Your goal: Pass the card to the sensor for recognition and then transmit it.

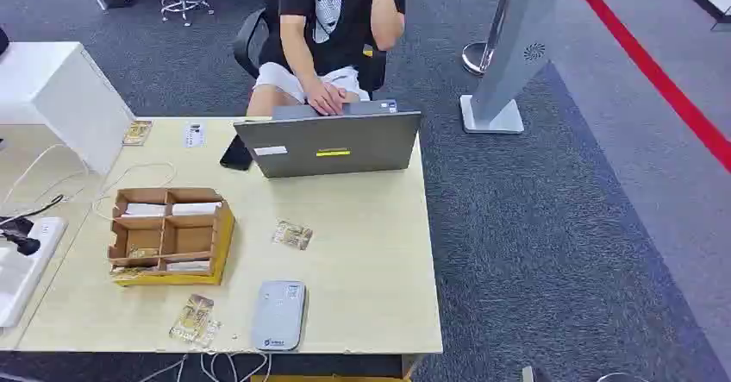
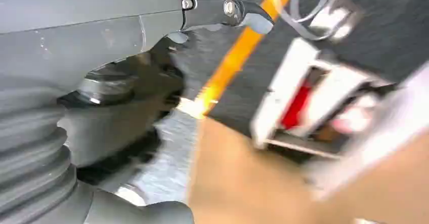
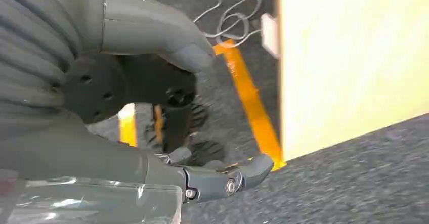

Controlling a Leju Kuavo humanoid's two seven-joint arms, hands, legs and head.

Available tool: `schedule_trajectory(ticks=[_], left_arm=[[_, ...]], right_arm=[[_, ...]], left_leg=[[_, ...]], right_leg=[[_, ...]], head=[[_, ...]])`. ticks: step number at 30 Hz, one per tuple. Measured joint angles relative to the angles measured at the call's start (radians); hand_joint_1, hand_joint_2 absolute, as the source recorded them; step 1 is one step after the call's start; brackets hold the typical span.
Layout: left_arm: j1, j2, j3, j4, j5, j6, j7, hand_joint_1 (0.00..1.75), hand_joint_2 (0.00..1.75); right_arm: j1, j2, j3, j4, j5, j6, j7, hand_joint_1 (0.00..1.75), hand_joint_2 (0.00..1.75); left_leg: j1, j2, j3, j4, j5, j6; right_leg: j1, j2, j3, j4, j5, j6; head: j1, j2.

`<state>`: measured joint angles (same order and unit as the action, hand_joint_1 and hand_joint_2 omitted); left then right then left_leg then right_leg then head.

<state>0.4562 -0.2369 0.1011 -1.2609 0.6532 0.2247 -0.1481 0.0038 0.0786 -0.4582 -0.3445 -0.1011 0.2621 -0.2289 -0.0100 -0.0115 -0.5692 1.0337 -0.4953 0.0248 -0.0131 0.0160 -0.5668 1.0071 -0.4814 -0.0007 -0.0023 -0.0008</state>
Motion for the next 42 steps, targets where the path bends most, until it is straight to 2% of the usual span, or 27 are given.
schedule_trajectory(ticks=[10, 18, 21, 29, 34, 42], left_arm=[[0.038, -0.053, 0.125, -0.254, 0.15, 0.071, -0.164, 0.0, 1.75], [0.066, -0.084, 0.194, -0.487, 0.141, 0.12, -0.271, 0.0, 1.75], [0.071, -0.093, 0.225, -0.538, 0.084, 0.101, -0.272, 0.0, 1.75], [0.05, -0.102, 0.3, -0.626, -0.152, -0.038, -0.247, 0.0, 1.75], [0.01, -0.108, 0.304, -0.677, -0.331, -0.073, -0.223, 0.0, 1.75], [-0.074, -0.109, 0.291, -0.727, -0.624, -0.116, -0.221, 0.0, 1.75]], right_arm=[[-0.052, 0.037, -0.05, -0.005, 0.097, -0.033, -0.113, 0.0, 1.75], [-0.062, 0.069, -0.097, -0.039, 0.174, -0.062, -0.183, 0.0, 1.75], [-0.062, 0.08, -0.121, -0.051, 0.201, -0.063, -0.204, 0.0, 1.75], [-0.061, 0.102, -0.175, -0.078, 0.249, -0.07, -0.219, 0.0, 1.75], [-0.061, 0.11, -0.193, -0.094, 0.275, -0.08, -0.226, 0.0, 1.75], [-0.078, 0.124, -0.209, -0.113, 0.313, -0.078, -0.249, 0.0, 1.75]], left_leg=[[0.0, 0.0, 0.0, 0.0, 0.0, 0.0], [0.0, 0.0, 0.0, 0.0, 0.0, 0.0], [0.0, 0.0, 0.0, 0.0, 0.0, 0.0], [0.0, 0.0, 0.0, 0.0, 0.0, 0.0], [0.0, 0.0, 0.0, 0.0, 0.001, 0.001], [0.0, 0.0, 0.001, 0.0, 0.002, 0.002]], right_leg=[[0.0, 0.0, 0.0, 0.0, 0.0, 0.0], [0.0, 0.0, 0.0, 0.0, 0.0, 0.0], [0.0, 0.0, 0.0, 0.0, 0.0, 0.0], [0.0, 0.0, 0.0, 0.0, 0.0, 0.0], [0.0, 0.0, 0.0, 0.0, 0.001, 0.0], [0.0, 0.0, 0.0, 0.0, 0.001, 0.001]], head=[[0.0, 0.0], [0.0, 0.0], [0.0, 0.0], [0.0, 0.0], [0.0, 0.0], [-0.001, 0.0]])
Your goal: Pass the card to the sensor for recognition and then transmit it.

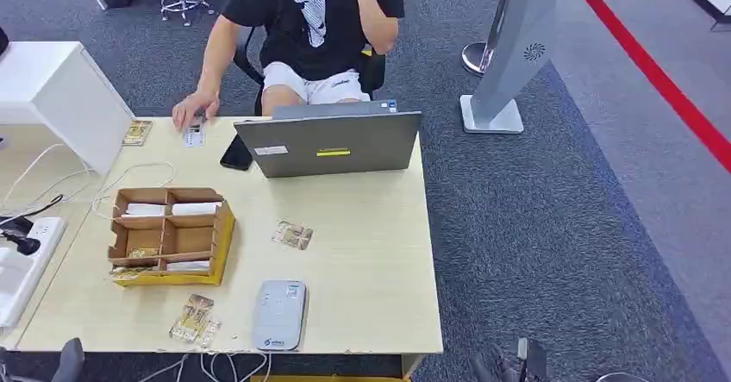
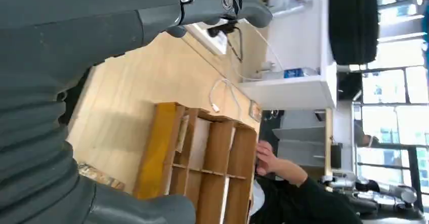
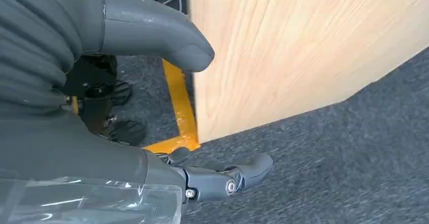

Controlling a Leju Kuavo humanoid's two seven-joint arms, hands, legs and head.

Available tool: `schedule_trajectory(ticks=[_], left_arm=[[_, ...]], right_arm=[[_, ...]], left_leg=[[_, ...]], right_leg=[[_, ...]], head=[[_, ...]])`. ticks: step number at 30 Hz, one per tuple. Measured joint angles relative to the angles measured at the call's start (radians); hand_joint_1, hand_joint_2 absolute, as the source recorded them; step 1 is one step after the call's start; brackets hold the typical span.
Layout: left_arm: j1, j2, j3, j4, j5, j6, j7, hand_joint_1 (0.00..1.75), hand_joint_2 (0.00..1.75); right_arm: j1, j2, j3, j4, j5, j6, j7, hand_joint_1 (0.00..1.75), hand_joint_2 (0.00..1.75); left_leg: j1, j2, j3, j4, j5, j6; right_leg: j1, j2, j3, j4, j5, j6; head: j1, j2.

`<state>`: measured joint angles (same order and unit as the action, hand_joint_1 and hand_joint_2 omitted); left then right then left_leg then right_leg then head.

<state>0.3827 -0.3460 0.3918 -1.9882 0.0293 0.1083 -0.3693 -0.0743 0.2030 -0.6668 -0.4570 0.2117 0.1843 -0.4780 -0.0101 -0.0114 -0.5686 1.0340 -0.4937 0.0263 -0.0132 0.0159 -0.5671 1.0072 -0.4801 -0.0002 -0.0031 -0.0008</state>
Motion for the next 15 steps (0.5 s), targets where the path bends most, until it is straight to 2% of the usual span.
schedule_trajectory(ticks=[8, 15], left_arm=[[-0.104, 0.028, -0.048, -0.01, -0.281, -0.013, 0.036, 0.0, 1.75], [-0.206, 0.088, -0.096, -0.002, -0.517, -0.015, 0.09, 0.0, 1.75]], right_arm=[[-0.028, 0.008, -0.001, 0.0, 0.028, 0.005, -0.013, 0.0, 1.75], [-0.052, 0.014, 0.003, 0.0, 0.046, 0.009, -0.022, 0.0, 1.75]], left_leg=[[0.0, 0.0, 0.0, 0.0, 0.001, 0.0], [0.0, 0.0, 0.0, 0.0, 0.002, -0.001]], right_leg=[[0.0, 0.0, 0.0, 0.0, 0.001, 0.0], [0.0, 0.0, 0.0, 0.0, 0.001, 0.001]], head=[[0.001, 0.0], [0.001, 0.0]])
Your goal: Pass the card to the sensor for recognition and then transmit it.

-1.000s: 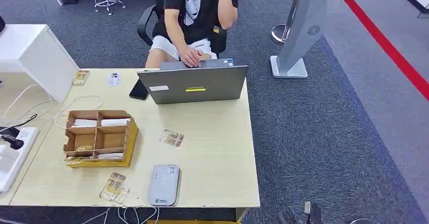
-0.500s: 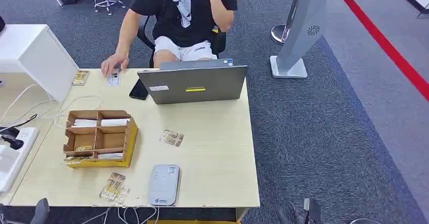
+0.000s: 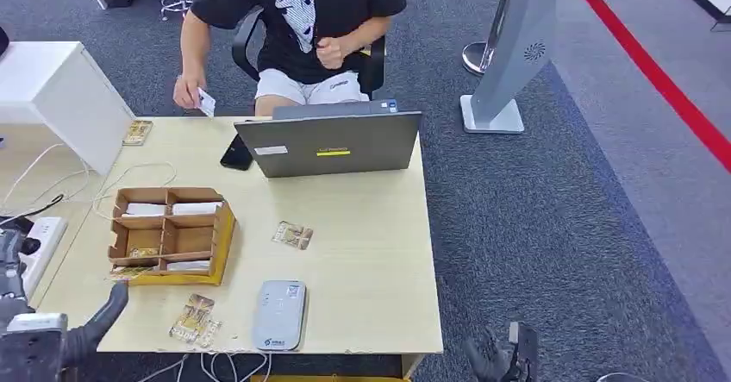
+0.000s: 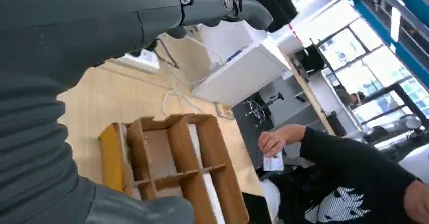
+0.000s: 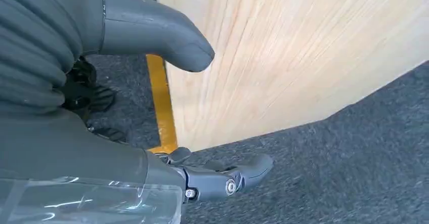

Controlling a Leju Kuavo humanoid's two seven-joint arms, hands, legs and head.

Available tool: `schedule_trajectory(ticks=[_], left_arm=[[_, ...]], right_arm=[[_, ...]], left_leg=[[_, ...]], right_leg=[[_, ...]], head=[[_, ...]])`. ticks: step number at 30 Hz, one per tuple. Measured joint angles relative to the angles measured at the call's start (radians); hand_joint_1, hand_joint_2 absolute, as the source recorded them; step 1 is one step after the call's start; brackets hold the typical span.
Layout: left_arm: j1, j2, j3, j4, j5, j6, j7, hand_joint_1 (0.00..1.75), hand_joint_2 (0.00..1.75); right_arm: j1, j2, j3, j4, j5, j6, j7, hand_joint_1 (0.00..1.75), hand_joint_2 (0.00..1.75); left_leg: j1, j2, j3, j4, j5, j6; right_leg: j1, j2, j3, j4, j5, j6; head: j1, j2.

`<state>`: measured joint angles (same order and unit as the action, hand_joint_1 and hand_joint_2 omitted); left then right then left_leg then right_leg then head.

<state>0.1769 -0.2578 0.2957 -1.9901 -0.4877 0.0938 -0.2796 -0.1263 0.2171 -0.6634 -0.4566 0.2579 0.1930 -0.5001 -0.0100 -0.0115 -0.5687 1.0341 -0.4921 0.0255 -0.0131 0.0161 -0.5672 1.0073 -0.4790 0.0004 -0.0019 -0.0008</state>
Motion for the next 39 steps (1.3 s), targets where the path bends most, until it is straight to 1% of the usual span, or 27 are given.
schedule_trajectory(ticks=[5, 18, 26, 27, 28, 29, 31, 34, 39], left_arm=[[-0.073, 0.048, -0.031, 0.028, -0.159, 0.0, 0.04, 0.0, 1.75], [-0.268, 0.2, -0.131, 0.142, -0.564, -0.011, 0.149, 0.0, 1.75], [-0.361, 0.283, -0.193, 0.215, -0.8, -0.013, 0.214, 0.0, 1.75], [-0.374, 0.292, -0.201, 0.226, -0.829, -0.013, 0.222, 1.19, 1.75], [-0.385, 0.304, -0.213, 0.235, -0.867, -0.014, 0.233, 1.75, 1.75], [-0.39, 0.313, -0.218, 0.24, -0.903, -0.014, 0.24, 1.75, 1.75], [-0.39, 0.319, -0.219, 0.242, -0.921, -0.016, 0.246, 1.75, 1.75], [-0.394, 0.346, -0.243, 0.255, -0.964, -0.033, 0.25, 1.75, 1.75], [-0.393, 0.364, -0.255, 0.266, -0.976, -0.039, 0.257, 1.75, 1.75]], right_arm=[[-0.015, 0.004, 0.018, 0.005, 0.006, 0.0, -0.004, 0.0, 1.75], [-0.052, 0.011, 0.08, 0.029, 0.017, 0.0, -0.014, 0.0, 1.75], [-0.073, 0.011, 0.121, 0.048, 0.017, 0.0, -0.016, 0.0, 1.75], [-0.075, 0.011, 0.126, 0.05, 0.017, 0.0, -0.016, 0.0, 1.75], [-0.079, 0.011, 0.13, 0.053, 0.016, 0.0, -0.016, 0.0, 1.75], [-0.08, 0.011, 0.135, 0.055, 0.014, 0.0, -0.016, 0.0, 1.75], [-0.08, 0.011, 0.137, 0.055, 0.008, 0.0, -0.016, 0.0, 1.75], [-0.083, 0.011, 0.143, 0.061, -0.01, 0.003, -0.016, 0.0, 1.75], [-0.083, 0.011, 0.144, 0.066, -0.019, 0.003, -0.017, 0.0, 1.75]], left_leg=[[0.0, 0.0, 0.0, 0.0, 0.001, -0.001], [0.0, 0.0, 0.0, 0.0, 0.001, -0.001], [0.0, 0.0, 0.0, 0.0, 0.002, -0.001], [0.0, 0.0, 0.0, 0.0, 0.002, -0.001], [0.0, 0.0, -0.001, 0.0, 0.002, -0.001], [0.0, 0.0, -0.001, 0.0, 0.002, -0.001], [0.0, 0.0, -0.001, 0.0, 0.002, -0.001], [0.0, 0.0, -0.001, 0.0, 0.002, -0.001], [0.0, 0.0, -0.001, 0.0, 0.002, -0.001]], right_leg=[[0.0, 0.0, 0.0, 0.0, 0.0, 0.0], [0.0, 0.0, 0.0, 0.0, 0.001, -0.001], [0.0, 0.001, -0.001, 0.001, 0.001, -0.001], [0.0, 0.001, -0.001, 0.001, 0.001, -0.001], [0.0, 0.0, 0.0, 0.001, 0.001, -0.001], [0.0, 0.001, 0.0, 0.001, 0.001, -0.001], [0.0, 0.001, -0.001, 0.001, 0.001, -0.001], [0.0, 0.001, -0.001, 0.001, 0.001, -0.001], [0.0, 0.001, -0.001, 0.001, 0.001, -0.001]], head=[[0.0, 0.0], [0.0, 0.0], [0.0, 0.0], [0.0, 0.0], [0.0, 0.0], [0.0, 0.0], [0.0, 0.0], [0.001, 0.0], [0.0, 0.0]])
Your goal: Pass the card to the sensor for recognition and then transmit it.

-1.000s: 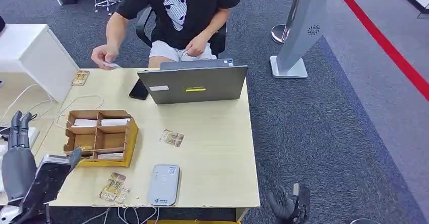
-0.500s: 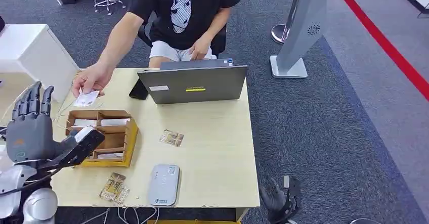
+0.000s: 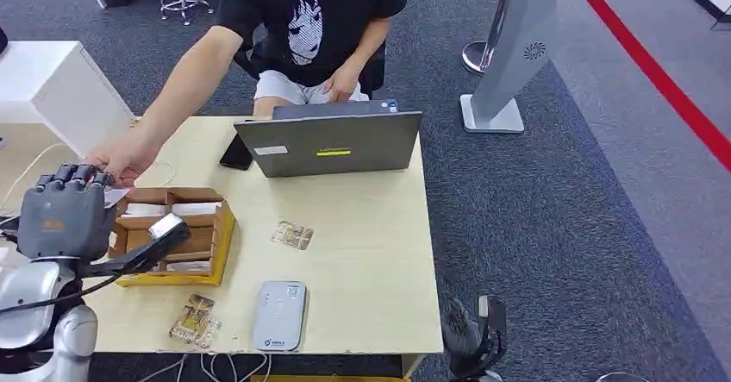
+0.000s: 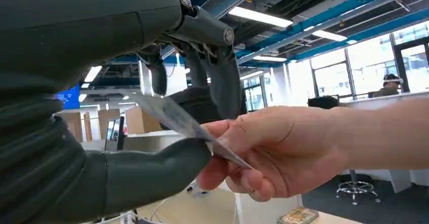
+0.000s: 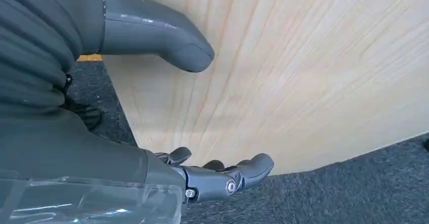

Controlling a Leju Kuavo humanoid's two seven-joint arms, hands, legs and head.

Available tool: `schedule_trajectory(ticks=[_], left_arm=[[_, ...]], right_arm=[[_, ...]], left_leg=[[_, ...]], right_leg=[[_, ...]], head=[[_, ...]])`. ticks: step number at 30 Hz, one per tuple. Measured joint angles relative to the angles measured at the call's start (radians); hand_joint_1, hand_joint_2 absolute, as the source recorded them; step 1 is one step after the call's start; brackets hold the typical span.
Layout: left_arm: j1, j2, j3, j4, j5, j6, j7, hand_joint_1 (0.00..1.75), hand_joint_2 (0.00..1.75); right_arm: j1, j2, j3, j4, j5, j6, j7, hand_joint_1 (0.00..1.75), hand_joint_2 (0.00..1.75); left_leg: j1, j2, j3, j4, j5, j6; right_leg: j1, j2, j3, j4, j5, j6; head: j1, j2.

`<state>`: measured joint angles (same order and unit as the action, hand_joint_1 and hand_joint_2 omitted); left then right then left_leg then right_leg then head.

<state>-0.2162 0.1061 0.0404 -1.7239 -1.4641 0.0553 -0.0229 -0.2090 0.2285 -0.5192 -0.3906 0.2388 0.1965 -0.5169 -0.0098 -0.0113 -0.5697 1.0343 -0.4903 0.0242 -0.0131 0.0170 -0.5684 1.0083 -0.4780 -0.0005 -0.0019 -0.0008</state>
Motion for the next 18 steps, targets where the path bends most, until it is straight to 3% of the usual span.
schedule_trajectory(ticks=[11, 18], left_arm=[[0.027, 0.003, -0.032, -0.011, 0.018, 0.024, -0.025, 1.75, 1.75], [0.116, -0.019, -0.102, -0.06, 0.022, 0.072, -0.065, 1.75, 1.75]], right_arm=[[0.001, 0.0, 0.0, 0.003, -0.014, 0.0, -0.005, 0.0, 1.75], [0.005, 0.0, 0.0, 0.003, -0.035, 0.0, -0.016, 0.0, 1.75]], left_leg=[[0.0, 0.0, 0.0, 0.0, 0.0, 0.0], [0.0, 0.0, 0.0, 0.0, 0.0, 0.0]], right_leg=[[0.0, 0.001, 0.0, 0.0, 0.0, 0.0], [0.0, 0.001, 0.0, 0.0, 0.0, 0.0]], head=[[0.0, 0.0], [0.0, 0.0]])
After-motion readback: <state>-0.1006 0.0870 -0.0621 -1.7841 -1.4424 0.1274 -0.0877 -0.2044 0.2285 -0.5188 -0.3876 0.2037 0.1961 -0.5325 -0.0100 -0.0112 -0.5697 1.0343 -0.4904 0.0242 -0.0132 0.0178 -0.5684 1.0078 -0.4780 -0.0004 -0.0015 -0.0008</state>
